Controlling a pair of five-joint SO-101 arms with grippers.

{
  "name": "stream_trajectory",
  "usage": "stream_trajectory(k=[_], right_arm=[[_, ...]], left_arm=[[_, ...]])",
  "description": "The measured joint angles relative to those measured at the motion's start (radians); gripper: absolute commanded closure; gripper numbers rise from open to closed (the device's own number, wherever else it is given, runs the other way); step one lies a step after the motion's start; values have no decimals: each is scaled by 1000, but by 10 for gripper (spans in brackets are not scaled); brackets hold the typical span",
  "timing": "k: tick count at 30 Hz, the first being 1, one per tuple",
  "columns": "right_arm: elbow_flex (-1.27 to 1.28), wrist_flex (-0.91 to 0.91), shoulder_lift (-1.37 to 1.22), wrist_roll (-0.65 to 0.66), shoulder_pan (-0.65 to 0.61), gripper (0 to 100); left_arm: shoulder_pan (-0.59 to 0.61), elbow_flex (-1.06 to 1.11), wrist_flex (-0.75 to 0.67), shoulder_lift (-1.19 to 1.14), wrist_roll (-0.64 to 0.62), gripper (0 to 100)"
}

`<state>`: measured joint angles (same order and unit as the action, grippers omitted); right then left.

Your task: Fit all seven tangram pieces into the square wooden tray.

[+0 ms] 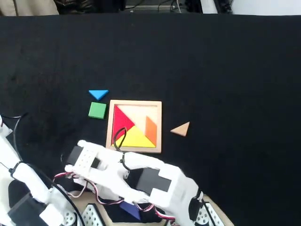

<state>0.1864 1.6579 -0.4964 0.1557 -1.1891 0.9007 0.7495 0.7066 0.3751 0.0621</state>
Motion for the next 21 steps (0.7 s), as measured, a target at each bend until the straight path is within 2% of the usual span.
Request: stream_trajectory(k=[8,15,21], right_arm=[[0,-18,-2,0,18,988],[-72,-49,-23,0,252,988],[-144,-55,-23,75,368,988]], left_arm=[[0,0,0,0,0,964],[2,0,0,0,0,964],[2,0,0,0,0,964]])
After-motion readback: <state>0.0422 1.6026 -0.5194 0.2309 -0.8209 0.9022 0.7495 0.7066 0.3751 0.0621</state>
